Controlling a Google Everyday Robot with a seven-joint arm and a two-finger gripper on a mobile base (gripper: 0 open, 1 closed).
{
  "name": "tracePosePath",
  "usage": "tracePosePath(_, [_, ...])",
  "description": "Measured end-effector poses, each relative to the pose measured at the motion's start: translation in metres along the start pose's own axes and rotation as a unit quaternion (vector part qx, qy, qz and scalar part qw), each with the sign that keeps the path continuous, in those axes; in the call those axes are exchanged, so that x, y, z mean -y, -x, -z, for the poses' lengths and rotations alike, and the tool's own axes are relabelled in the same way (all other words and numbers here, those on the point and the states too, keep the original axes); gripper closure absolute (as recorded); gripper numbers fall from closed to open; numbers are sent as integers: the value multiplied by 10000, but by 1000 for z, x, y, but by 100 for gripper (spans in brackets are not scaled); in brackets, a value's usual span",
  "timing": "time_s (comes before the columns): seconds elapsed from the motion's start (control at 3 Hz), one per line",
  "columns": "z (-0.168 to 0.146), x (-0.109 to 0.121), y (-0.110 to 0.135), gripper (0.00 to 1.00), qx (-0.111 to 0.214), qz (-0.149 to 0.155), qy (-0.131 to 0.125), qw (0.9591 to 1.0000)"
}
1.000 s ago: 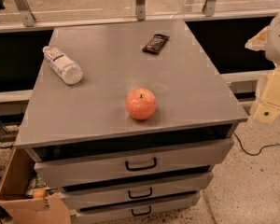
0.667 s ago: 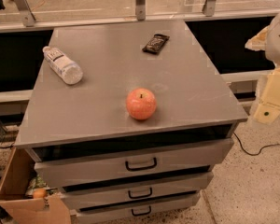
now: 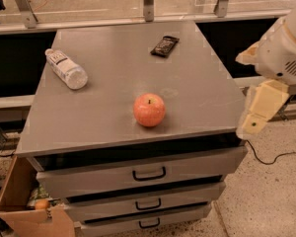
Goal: Pick apple
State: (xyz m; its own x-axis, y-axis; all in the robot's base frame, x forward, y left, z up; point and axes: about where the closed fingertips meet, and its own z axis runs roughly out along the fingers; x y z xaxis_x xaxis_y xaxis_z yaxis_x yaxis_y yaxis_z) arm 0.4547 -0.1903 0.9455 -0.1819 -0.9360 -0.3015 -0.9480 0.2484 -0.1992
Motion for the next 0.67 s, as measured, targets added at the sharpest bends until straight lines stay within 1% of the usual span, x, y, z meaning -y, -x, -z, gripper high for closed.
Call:
tracePosePath(0.33, [-57, 0, 33, 0, 706, 108, 461, 9964])
tracePosePath(0.67, [-84, -2, 62, 0, 1181, 200, 649, 9907])
